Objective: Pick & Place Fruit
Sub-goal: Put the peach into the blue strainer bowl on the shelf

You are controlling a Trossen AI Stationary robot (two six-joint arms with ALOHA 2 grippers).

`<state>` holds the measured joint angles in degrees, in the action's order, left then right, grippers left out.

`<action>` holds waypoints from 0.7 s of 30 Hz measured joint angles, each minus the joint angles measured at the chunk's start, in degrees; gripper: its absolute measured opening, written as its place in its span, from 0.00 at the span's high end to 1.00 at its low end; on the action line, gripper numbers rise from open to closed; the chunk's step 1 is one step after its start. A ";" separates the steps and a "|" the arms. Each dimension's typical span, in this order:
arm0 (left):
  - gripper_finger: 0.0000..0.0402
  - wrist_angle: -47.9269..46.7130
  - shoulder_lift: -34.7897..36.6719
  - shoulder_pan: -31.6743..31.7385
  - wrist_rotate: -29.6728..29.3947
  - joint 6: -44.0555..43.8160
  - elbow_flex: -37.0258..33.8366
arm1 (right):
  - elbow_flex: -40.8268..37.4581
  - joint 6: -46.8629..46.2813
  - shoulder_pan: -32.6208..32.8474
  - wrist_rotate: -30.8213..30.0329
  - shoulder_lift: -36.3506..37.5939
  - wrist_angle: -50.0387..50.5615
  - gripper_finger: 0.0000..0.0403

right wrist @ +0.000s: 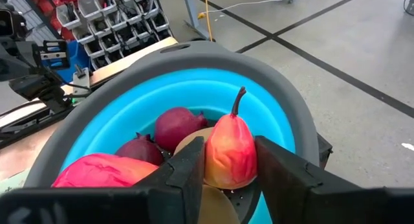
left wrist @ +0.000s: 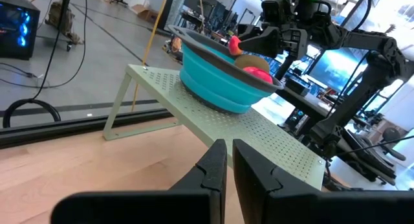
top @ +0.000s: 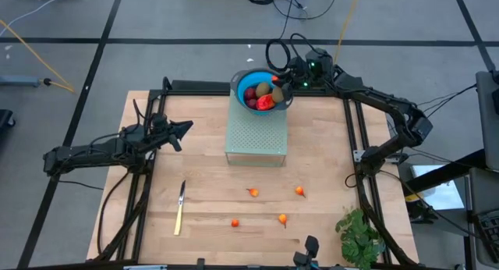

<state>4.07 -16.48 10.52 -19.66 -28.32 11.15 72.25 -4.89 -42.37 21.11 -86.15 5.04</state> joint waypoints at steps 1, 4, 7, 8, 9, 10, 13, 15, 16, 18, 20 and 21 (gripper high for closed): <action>0.94 -0.01 -0.01 0.00 0.00 0.00 0.01 | 0.00 0.00 0.00 -0.01 0.00 0.00 0.68; 0.94 0.01 -0.01 0.00 0.00 0.00 0.00 | 0.00 -0.49 0.00 0.00 0.00 -0.01 0.63; 0.94 0.00 -0.01 0.00 0.00 0.00 0.01 | 0.00 -0.58 0.00 -0.01 0.00 -0.02 0.59; 0.94 0.00 0.00 0.00 0.00 0.00 0.00 | 0.00 -0.60 0.00 0.00 0.00 -0.02 0.58; 0.94 0.01 -0.01 0.00 0.00 0.00 0.00 | 0.00 -0.62 0.00 -0.01 0.00 -0.02 0.58; 0.94 -0.01 0.01 0.00 0.00 0.00 0.01 | 0.00 -0.64 0.00 -0.01 0.00 -0.02 0.57; 0.94 0.01 0.00 0.00 0.00 0.00 0.00 | -0.01 -0.67 0.00 0.00 0.13 -0.05 0.57; 0.94 -0.01 0.01 0.00 0.00 -0.04 0.01 | -0.04 -1.66 0.04 0.00 0.80 0.07 0.59; 0.94 0.01 -0.01 0.00 0.00 -0.08 -0.01 | -0.04 -2.31 0.16 0.05 1.27 -0.02 0.60; 0.94 -0.01 0.01 0.00 0.00 -0.26 0.00 | -0.04 -2.88 0.49 0.08 2.66 0.49 0.65; 0.94 -0.01 0.00 0.00 0.02 -0.24 -0.01 | -0.04 -2.08 1.20 0.10 4.27 1.49 0.70; 0.94 -0.01 0.01 0.00 0.02 -0.27 0.00 | -0.04 -1.15 1.62 0.08 5.19 2.15 0.73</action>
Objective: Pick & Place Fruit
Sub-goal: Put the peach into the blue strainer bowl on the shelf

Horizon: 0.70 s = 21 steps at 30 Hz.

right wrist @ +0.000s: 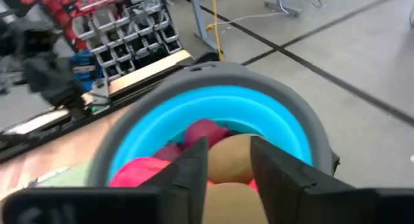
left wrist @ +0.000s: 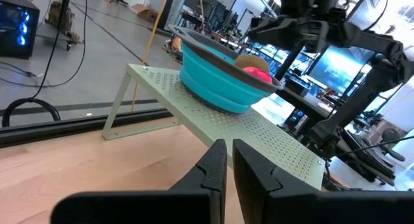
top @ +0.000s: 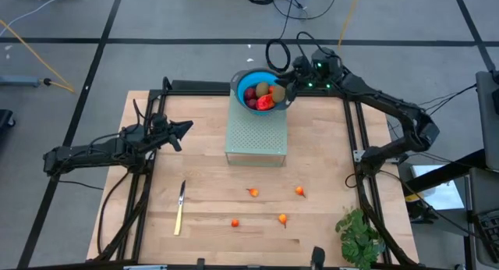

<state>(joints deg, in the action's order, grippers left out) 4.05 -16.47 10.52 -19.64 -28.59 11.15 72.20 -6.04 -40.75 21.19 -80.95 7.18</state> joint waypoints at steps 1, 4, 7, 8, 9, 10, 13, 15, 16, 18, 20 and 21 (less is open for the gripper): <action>0.94 0.00 -0.02 0.00 0.00 -0.11 0.00 | 0.00 1.11 0.46 -0.07 0.94 0.79 0.77; 0.94 0.00 -0.02 0.00 0.00 -0.19 -0.01 | 0.00 4.05 1.87 -0.07 3.91 3.65 0.88; 0.94 0.00 -0.02 -0.02 0.00 -0.19 -0.01 | -1.28 5.55 3.33 -0.07 7.06 4.08 0.98; 0.94 0.00 0.00 -0.02 0.00 -0.19 -0.01 | -1.99 5.70 3.72 -0.07 8.22 4.14 0.99; 0.94 0.00 -0.01 -0.02 0.00 -0.19 0.00 | -2.80 5.62 4.06 -0.07 9.37 3.98 0.98; 0.94 0.00 -0.01 -0.02 0.00 -0.19 0.00 | -3.85 5.17 4.38 -0.07 10.61 3.77 0.97; 0.94 0.00 -0.02 -0.04 0.00 -0.19 -0.01 | -7.32 4.29 5.10 -0.09 14.48 3.77 0.98; 0.94 0.00 0.00 -0.02 0.00 -0.19 0.01 | -10.02 3.69 5.65 -0.11 17.32 3.54 0.99; 0.94 0.00 -0.02 -0.02 0.00 -0.19 0.00 | -11.38 3.52 5.93 -0.10 18.79 3.17 1.00; 0.94 0.00 -0.01 -0.02 0.00 -0.19 0.00 | -14.44 2.28 6.44 -0.10 21.87 1.55 0.99; 0.94 0.00 -0.01 -0.02 0.00 -0.19 -0.01 | -17.68 0.58 6.85 -0.06 25.05 -0.96 0.99; 0.94 0.00 -0.02 -0.02 0.00 -0.19 0.00 | -19.35 -0.18 7.01 -0.04 26.65 -2.23 1.00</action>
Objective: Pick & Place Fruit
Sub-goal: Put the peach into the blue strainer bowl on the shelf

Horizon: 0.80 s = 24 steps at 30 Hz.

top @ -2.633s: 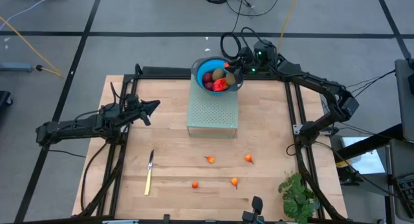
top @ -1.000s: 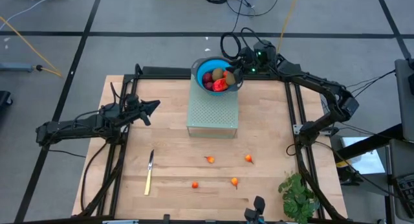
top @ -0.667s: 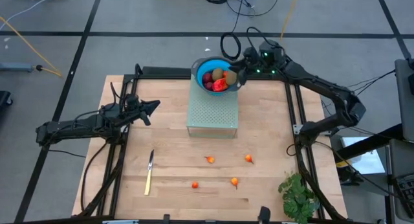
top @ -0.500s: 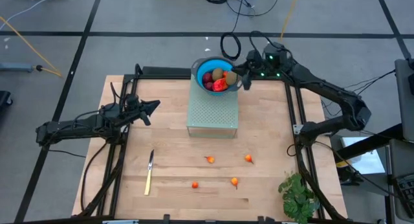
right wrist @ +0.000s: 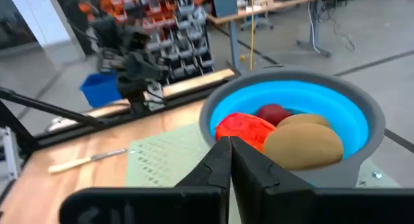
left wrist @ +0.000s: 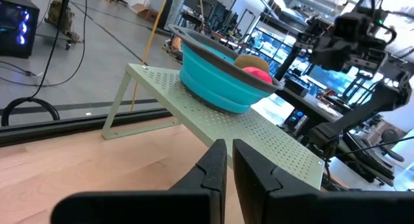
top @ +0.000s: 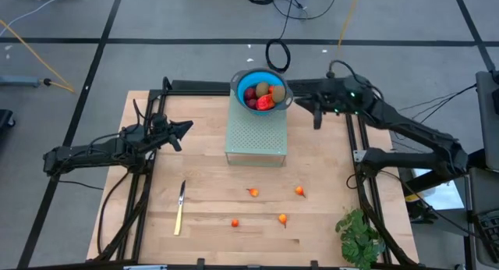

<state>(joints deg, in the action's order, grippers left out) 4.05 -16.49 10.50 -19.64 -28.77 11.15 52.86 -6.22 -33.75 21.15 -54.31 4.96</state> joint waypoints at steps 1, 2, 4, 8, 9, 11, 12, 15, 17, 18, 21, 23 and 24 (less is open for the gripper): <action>0.94 0.00 0.01 0.00 0.00 0.00 0.01 | -1.68 -0.67 0.15 0.03 1.66 -1.06 1.00; 0.94 0.00 0.01 0.00 0.00 0.00 0.01 | -3.30 -1.39 0.27 0.08 3.31 -2.07 1.00; 0.94 0.00 0.01 0.00 0.02 -0.04 0.01 | -6.40 -3.14 0.54 0.08 6.51 -4.34 1.00; 0.94 0.00 0.02 0.02 0.02 -0.93 0.01 | -11.61 -5.43 0.67 0.15 12.42 -6.59 1.00; 0.94 0.00 0.01 0.02 0.02 -1.49 -0.01 | -12.66 -6.00 0.67 0.15 13.75 -6.87 1.00; 0.94 0.00 0.00 0.02 0.03 -2.04 0.00 | -14.37 -6.61 0.67 0.15 16.19 -6.93 1.00; 0.94 0.00 0.02 0.02 0.05 -2.36 -0.01 | -15.22 -6.62 0.67 0.24 17.37 -6.93 1.00; 0.94 0.00 0.00 0.02 0.07 -3.24 -0.01 | -17.23 -6.66 0.67 1.77 20.30 -6.93 1.00; 0.94 0.00 0.00 0.02 0.08 -3.26 0.00 | -18.41 -6.86 0.67 3.01 21.86 -7.00 1.00; 0.94 0.00 0.00 0.02 0.09 -3.28 -0.01 | -18.98 -6.87 0.67 3.14 22.54 -6.99 1.00; 0.94 0.01 0.01 0.02 0.09 -3.52 -0.01 | -20.60 -7.54 0.67 3.06 24.55 -6.95 1.00; 0.94 0.02 0.02 0.02 0.13 -3.66 0.01 | -21.53 -8.09 0.67 3.06 25.55 -7.22 1.00; 0.94 0.00 0.02 0.02 0.13 -3.77 -0.01 | -22.08 -8.09 0.67 3.06 26.09 -7.18 1.00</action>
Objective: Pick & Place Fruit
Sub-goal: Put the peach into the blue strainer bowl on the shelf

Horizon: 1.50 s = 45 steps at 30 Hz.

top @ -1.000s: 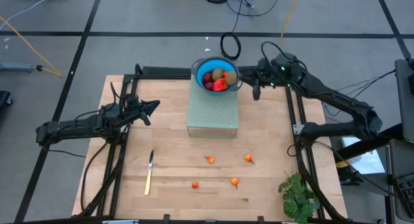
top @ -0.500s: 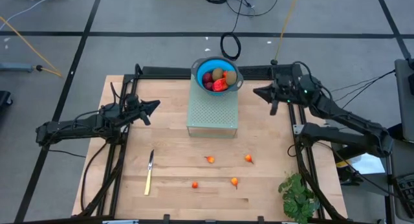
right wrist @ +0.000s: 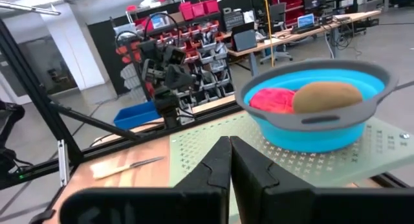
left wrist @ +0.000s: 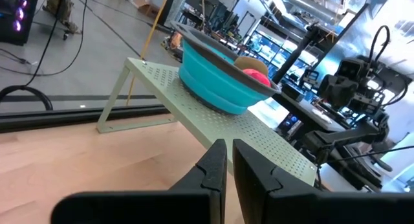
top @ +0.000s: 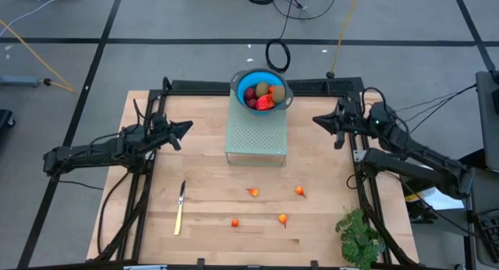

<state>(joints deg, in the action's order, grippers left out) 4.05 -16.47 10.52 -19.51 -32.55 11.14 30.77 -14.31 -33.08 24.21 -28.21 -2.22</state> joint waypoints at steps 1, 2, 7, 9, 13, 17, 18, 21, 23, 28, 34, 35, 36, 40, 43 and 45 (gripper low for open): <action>0.94 0.00 -0.02 0.00 0.04 -0.46 0.01 | -0.50 -0.02 0.00 0.00 0.45 0.00 1.00; 0.94 0.00 -0.01 0.00 0.06 -1.03 0.01 | -0.98 -0.02 0.00 -0.02 0.84 -0.07 1.00; 0.94 0.00 -0.01 0.00 0.12 -1.45 0.02 | -3.07 -0.02 0.00 -0.07 2.46 -0.13 1.00; 0.94 0.00 0.00 0.00 0.11 -1.43 0.00 | -3.75 -0.02 0.00 -0.09 2.95 -0.15 1.00; 0.94 0.00 -0.02 0.00 0.11 -1.43 0.02 | -5.55 0.00 -0.02 -0.09 4.35 -1.32 1.00; 0.94 0.02 -0.02 0.00 0.11 -0.78 0.02 | -8.07 -0.02 -0.02 -0.09 6.18 -5.51 1.00; 0.94 0.00 -0.02 0.00 0.11 -0.77 0.00 | -8.80 -0.07 -0.02 -0.09 6.63 -6.79 1.00; 0.94 0.00 -0.02 0.00 0.11 -0.75 0.02 | -11.00 -2.18 -0.02 -0.20 7.79 -10.23 1.00; 0.94 0.00 -0.02 0.00 0.10 -0.75 0.01 | -12.55 -3.64 -0.02 -0.21 8.39 -12.17 1.00; 0.94 0.00 -0.02 -0.02 0.09 -0.75 0.01 | -17.14 -6.83 -0.02 -0.15 9.21 -20.73 1.00; 0.94 0.00 -0.01 -0.04 0.09 -0.54 0.01 | -21.12 -11.68 1.19 0.02 9.21 -28.50 1.00; 0.94 0.02 0.00 -0.02 0.08 -0.18 0.00 | -21.33 -12.52 1.90 0.10 9.21 -28.43 1.00; 0.94 0.00 -0.02 -0.02 0.09 0.53 0.02 | -21.46 -13.39 2.78 0.22 9.19 -28.30 1.00; 0.94 0.00 -0.01 -0.02 0.02 3.50 0.00 | -21.52 -16.02 6.80 2.70 8.50 -28.49 1.00; 0.94 0.00 -0.02 -0.02 -0.05 4.49 0.02 | -21.52 -17.88 10.03 2.55 7.77 -28.52 1.00; 0.94 0.00 -0.01 -0.02 -0.09 4.41 0.01 | -21.52 -18.73 12.37 1.23 7.16 -28.46 1.00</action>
<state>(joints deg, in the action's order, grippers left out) 4.05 -16.48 10.50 -19.59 -28.14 11.15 9.26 -33.04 -20.71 25.44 -21.05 -30.68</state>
